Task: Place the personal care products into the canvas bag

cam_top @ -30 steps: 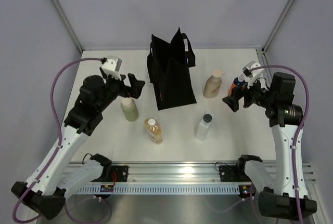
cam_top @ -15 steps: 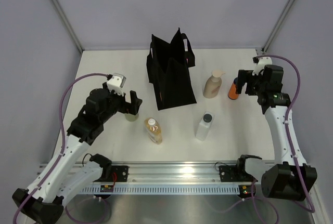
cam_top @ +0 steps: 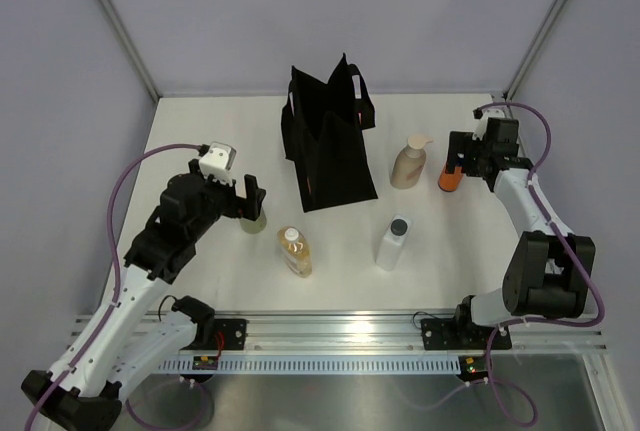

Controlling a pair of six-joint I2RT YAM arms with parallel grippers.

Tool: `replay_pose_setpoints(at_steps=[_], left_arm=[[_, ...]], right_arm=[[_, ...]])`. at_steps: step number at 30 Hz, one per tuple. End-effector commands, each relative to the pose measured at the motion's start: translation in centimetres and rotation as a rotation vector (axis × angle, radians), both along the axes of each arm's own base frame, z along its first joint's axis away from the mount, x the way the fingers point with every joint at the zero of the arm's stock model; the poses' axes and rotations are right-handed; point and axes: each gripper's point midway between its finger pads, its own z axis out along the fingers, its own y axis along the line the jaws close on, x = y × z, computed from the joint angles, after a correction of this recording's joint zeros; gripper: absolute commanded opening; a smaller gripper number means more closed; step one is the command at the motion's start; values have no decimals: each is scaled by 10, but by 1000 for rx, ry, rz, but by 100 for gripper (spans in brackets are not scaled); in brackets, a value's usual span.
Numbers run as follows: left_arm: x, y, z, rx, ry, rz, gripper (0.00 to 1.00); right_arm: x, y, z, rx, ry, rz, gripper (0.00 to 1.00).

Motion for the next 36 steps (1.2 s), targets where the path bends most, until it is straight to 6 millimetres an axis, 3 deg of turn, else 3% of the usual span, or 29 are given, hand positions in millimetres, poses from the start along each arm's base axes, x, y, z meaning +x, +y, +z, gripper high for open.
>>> replay_pose_setpoints(at_steps=[1, 13, 24, 32, 34, 35, 36], left_arm=[[6, 4, 5, 10, -30, 22, 99], [7, 7, 2, 23, -26, 38, 99], [8, 7, 0, 29, -20, 41, 99], [8, 8, 0, 31, -19, 45, 99], [8, 9, 1, 32, -21, 46, 99], [7, 9, 0, 30, -21, 46, 99], [7, 9, 1, 29, -24, 48, 99]], right_arm=[[34, -2, 36, 3, -143, -16, 99], [56, 6, 10, 53, -97, 11, 96], [61, 8, -5, 70, -65, 21, 82], [59, 13, -9, 85, -47, 42, 57], [58, 13, -4, 78, -57, 53, 46], [57, 12, 0, 72, -60, 56, 30], [56, 12, 13, 59, -87, 67, 22]])
